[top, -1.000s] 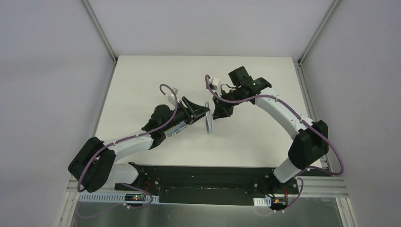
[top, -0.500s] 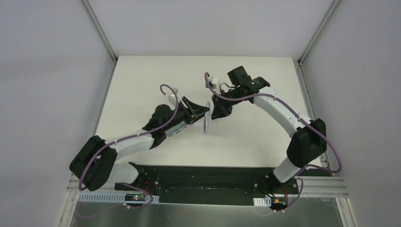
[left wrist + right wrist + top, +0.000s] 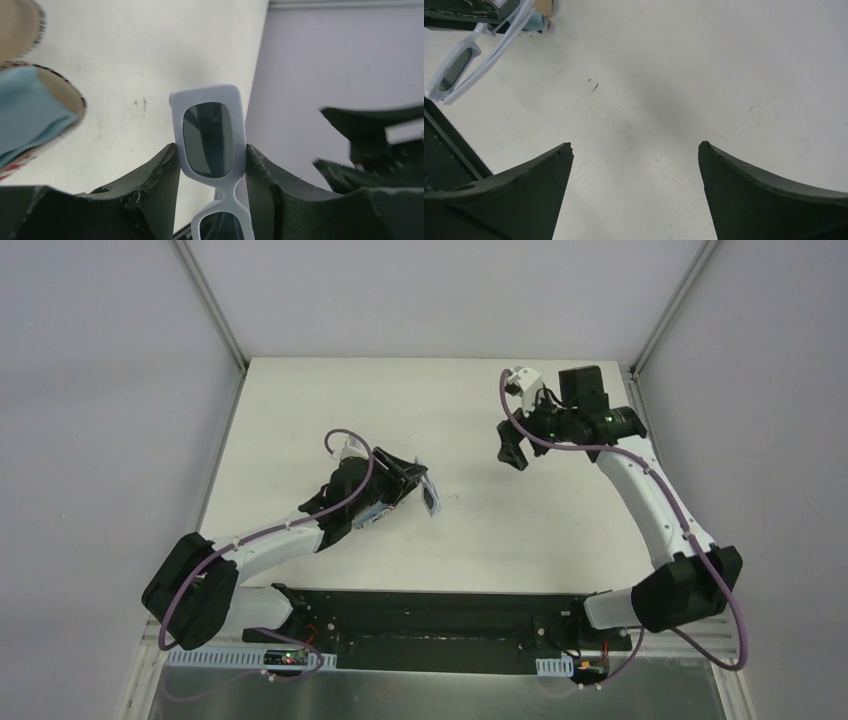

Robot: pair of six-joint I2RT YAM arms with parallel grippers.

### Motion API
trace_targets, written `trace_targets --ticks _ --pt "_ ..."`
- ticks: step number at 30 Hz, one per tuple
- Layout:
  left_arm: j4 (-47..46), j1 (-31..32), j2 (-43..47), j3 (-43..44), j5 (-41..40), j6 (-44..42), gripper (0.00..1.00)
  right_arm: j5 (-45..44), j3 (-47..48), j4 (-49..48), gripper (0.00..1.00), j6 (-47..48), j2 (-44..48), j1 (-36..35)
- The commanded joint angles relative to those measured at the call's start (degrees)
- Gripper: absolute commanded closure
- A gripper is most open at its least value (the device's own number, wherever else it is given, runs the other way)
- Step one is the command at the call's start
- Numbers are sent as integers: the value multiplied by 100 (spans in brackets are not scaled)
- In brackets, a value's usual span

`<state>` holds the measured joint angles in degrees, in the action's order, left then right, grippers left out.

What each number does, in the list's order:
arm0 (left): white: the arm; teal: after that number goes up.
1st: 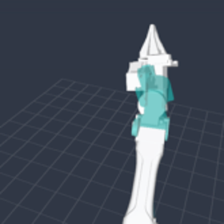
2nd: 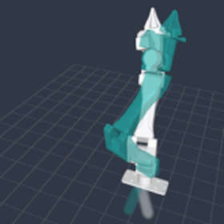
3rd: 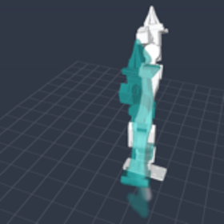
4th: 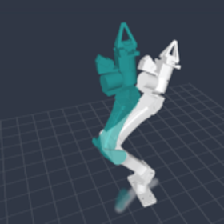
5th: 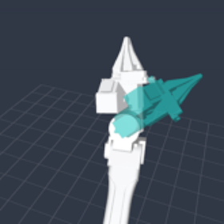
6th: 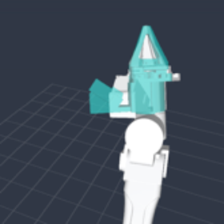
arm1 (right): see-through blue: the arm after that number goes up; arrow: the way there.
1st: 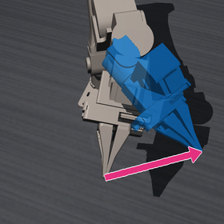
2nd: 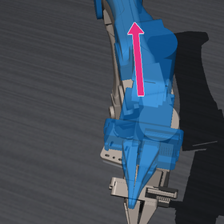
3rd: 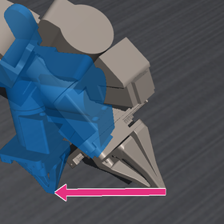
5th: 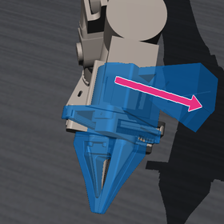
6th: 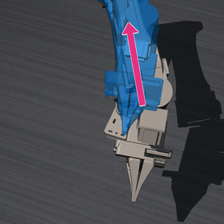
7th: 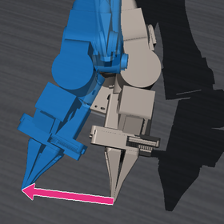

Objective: Organize the sunglasses

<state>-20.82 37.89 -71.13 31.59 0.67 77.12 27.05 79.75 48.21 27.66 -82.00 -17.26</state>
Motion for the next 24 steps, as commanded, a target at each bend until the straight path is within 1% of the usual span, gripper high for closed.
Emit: trace_targets --ticks 1,2,4,6,7,8,10,11,13,14,16,19,21,24 --pt "608 34 -186 557 -1064 531 100 -410 241 -388 0 382 558 -172" --pt "726 34 -316 756 -1148 535 100 -343 430 -154 0 538 484 -248" --pt "925 40 -567 1116 -1323 576 100 -477 739 187 0 957 360 -558" --pt "1105 43 -820 1473 -1521 662 100 -1090 1016 349 0 1428 218 -1103" --pt "1174 43 -935 1633 -1613 724 100 -1570 1175 362 0 1672 119 -1417" --pt "1261 43 -1058 1778 -1700 801 100 -1951 1421 418 0 1885 -21 -1719" --pt "1420 43 -1260 2026 -1840 1099 100 -2361 2123 818 2 2209 -480 -2198" --pt "1482 43 -1348 2126 -1912 1217 100 -2498 2636 1031 4 2209 -718 -2398" --pt "1567 43 -1493 2315 -1991 1395 100 -2662 3215 1443 11 1892 -1143 -2701" --pt "1600 39 -1557 2387 -2003 1466 100 -2761 3447 1685 15 1831 -1345 -2830" --pt "1636 43 -1640 2499 -2009 1607 100 -3083 3684 2083 18 1827 -1661 -3128" --pt "1651 43 -1648 2523 -2009 1796 100 -3290 3442 2134 17 1880 -1696 -3423" --pt "1647 43 -1620 2505 -1996 1941 100 -3473 2933 1636 14 1933 -1424 -3597" --pt "1645 43 -1597 2500 -1945 2061 100 -4044 2162 1024 1 2258 -1028 -3951"
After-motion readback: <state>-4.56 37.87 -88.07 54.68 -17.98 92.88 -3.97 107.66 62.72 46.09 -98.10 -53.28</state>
